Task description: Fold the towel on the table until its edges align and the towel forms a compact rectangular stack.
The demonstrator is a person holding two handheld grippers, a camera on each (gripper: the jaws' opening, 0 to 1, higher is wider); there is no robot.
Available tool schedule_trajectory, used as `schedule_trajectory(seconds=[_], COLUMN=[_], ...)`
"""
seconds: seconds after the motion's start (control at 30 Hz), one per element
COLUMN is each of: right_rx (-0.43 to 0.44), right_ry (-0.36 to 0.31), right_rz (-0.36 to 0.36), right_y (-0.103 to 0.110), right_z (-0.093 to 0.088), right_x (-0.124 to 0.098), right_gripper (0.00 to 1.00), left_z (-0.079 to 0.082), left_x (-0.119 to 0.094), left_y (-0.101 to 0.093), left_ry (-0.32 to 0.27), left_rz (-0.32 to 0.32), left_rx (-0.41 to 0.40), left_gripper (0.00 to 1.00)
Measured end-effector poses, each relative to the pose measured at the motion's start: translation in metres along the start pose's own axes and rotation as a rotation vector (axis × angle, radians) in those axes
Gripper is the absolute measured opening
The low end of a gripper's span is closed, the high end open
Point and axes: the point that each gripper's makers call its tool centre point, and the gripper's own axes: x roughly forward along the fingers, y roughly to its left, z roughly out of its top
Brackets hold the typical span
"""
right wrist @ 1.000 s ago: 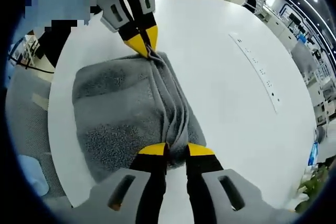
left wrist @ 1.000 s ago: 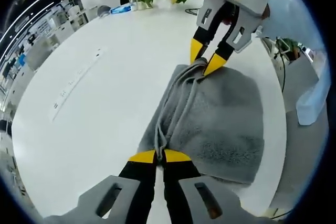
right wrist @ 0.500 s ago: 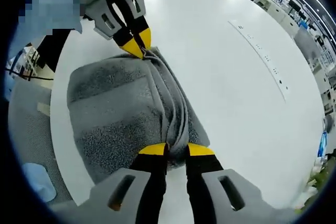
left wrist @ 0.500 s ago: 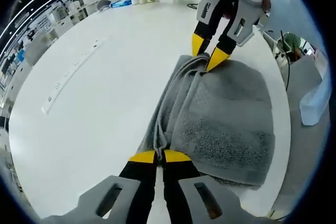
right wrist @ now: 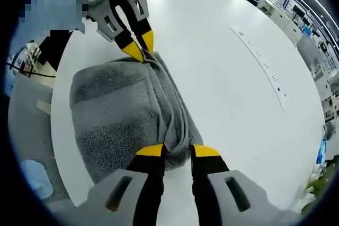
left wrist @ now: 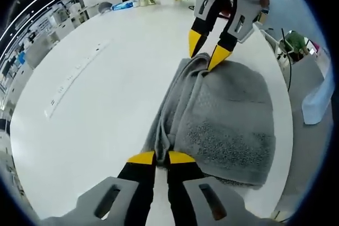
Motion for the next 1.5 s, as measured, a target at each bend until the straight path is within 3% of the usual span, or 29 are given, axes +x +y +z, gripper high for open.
schedule_trajectory(seconds=[0.13,0.7,0.97,1.1,1.5], right_rx=[0.012,0.007,0.01,0.04,0.059], right_ry=[-0.014,-0.052,-0.069,-0.087,-0.058], right_rz=[-0.009,-0.103,-0.104,-0.056,-0.011], right_y=[-0.001,-0.023,-0.017,-0.003,0.015], right_z=[0.001,0.002,0.003,0.008,-0.003], right_x=[-0.005,-0.024,-0.035,-0.037,-0.022], right_gripper=[0.17,0.14,0.13,0.04,0.03], left_z=[0.003,0.011,0.013,0.016,0.014], left_x=[-0.005,-0.028,-0.034,-0.038,-0.034], left_y=[0.003,0.005,0.002,-0.002,-0.018], left_ry=[-0.021,-0.058,-0.084,-0.091,-0.103], left_rz=[0.017,0.052,0.05,0.05,0.028], left_rx=[-0.011,-0.017,-0.038,-0.036,-0.055], left_gripper=[0.13,0.14,0.15,0.15,0.16])
